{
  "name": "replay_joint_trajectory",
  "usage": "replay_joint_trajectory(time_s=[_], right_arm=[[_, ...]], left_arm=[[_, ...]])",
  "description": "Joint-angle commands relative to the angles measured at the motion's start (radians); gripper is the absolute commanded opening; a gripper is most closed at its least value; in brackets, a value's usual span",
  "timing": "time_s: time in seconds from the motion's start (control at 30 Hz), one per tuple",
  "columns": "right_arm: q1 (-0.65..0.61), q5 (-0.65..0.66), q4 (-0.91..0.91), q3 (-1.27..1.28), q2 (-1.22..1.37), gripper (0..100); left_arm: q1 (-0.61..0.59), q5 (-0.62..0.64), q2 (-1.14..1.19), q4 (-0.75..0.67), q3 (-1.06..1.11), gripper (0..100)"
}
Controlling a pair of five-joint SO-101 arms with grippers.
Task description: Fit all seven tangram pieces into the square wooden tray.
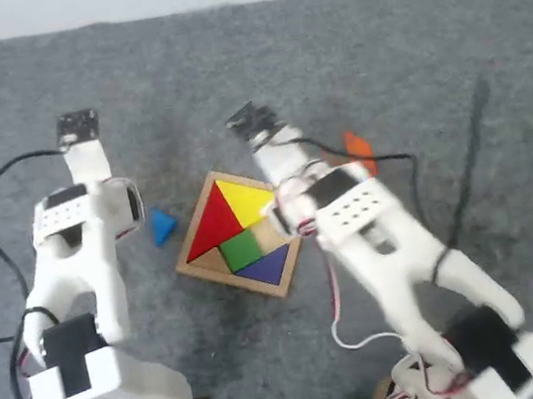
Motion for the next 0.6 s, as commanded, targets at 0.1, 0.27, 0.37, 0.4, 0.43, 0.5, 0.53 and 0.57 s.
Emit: replay_joint_trajectory(time_s=[0.1, 0.27, 0.37, 0.4, 0.43, 0.5, 0.53, 0.57], right_arm=[[-0.047, 0.026, -0.047, -0.035, 0.093, 5.4], [-0.101, 0.028, -0.088, -0.034, 0.110, 5.4], [-0.107, 0.026, -0.101, -0.029, 0.111, 5.4], [-0.107, 0.023, -0.101, -0.029, 0.111, 5.4], [-0.108, 0.023, -0.101, -0.029, 0.111, 5.4], [-0.108, 0.021, -0.101, -0.029, 0.111, 5.4], [-0.108, 0.021, -0.101, -0.029, 0.111, 5.4], [-0.108, 0.021, -0.101, -0.029, 0.111, 5.4]], left_arm=[[-0.008, 0.012, -0.058, -0.035, -0.012, 3], [-0.009, 0.012, -0.058, -0.035, -0.010, 3], [-0.009, 0.012, -0.058, -0.035, -0.008, 3], [-0.009, 0.012, -0.058, -0.035, -0.008, 3], [-0.009, 0.012, -0.058, -0.035, -0.008, 3], [-0.009, 0.012, -0.058, -0.035, -0.008, 3], [-0.009, 0.012, -0.058, -0.035, -0.008, 3], [-0.009, 0.012, -0.058, -0.035, -0.008, 3]])
